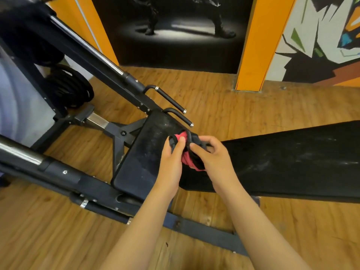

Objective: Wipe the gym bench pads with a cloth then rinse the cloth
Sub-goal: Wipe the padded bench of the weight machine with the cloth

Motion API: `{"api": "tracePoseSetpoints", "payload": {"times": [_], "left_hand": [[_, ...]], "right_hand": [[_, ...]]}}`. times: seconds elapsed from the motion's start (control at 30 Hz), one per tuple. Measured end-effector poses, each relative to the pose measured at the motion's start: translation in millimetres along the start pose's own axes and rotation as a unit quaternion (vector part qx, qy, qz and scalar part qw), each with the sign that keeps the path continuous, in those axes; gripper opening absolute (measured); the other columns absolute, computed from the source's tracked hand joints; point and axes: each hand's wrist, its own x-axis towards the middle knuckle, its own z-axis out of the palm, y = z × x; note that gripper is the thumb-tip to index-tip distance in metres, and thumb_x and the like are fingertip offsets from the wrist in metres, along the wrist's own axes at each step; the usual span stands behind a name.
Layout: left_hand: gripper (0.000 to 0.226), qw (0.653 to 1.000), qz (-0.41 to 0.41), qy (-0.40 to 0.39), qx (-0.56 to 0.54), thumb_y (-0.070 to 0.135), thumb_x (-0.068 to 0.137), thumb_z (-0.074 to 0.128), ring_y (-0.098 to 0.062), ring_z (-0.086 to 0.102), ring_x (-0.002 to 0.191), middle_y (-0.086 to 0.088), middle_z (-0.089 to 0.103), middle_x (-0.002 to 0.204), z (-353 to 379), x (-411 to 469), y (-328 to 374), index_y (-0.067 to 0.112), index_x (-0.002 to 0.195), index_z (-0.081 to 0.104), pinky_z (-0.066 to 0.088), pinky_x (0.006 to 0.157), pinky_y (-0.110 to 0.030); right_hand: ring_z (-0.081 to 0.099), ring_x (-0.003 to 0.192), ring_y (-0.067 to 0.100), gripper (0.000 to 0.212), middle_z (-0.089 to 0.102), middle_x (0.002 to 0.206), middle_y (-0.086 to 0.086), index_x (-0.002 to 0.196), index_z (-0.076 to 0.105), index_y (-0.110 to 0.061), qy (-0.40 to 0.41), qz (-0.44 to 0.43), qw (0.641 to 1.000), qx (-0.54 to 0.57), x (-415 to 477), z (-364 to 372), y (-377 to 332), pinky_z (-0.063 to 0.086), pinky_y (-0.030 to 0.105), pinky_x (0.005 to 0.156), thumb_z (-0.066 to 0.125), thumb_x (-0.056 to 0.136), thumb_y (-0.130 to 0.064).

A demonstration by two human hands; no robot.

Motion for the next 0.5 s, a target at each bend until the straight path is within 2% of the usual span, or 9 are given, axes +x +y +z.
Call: {"api": "tracePoseSetpoints", "payload": {"times": [0.1, 0.23, 0.5], "left_hand": [[0.027, 1.0, -0.008, 0.0, -0.004, 0.033, 0.097, 0.053, -0.017, 0.064, 0.113, -0.001, 0.069, 0.118, -16, 15, -55, 0.023, 0.122, 0.06, 0.049, 0.098, -0.04], [0.024, 1.0, -0.019, -0.009, -0.02, 0.025, 0.098, 0.053, -0.021, 0.066, 0.109, -0.009, 0.068, 0.116, -39, 34, -124, 0.016, 0.118, 0.06, 0.052, 0.092, -0.036], [0.029, 0.998, -0.05, -0.018, -0.031, 0.021, 0.098, 0.053, -0.02, 0.066, 0.109, -0.01, 0.067, 0.12, -85, 64, -260, 0.013, 0.126, 0.057, 0.056, 0.088, -0.033]], "right_hand": [[0.069, 0.09, 0.015, 0.015, 0.071, 0.1, 0.002, 0.1, 0.063, -0.023, 0.0, 0.017, 1.0, 0.008, 19, -2, 56, 0.058, 0.037, 0.081, 0.069, 0.086, -0.021], [0.07, 0.089, 0.016, 0.015, 0.071, 0.1, 0.005, 0.102, 0.063, -0.017, 0.007, 0.028, 0.999, 0.018, 42, -3, 135, 0.058, 0.03, 0.074, 0.068, 0.088, -0.017], [0.069, 0.093, 0.022, 0.012, 0.07, 0.101, 0.007, 0.101, 0.064, -0.018, -0.005, 0.055, 0.998, 0.028, 78, 1, 284, 0.057, 0.041, 0.085, 0.066, 0.089, -0.016]]}}
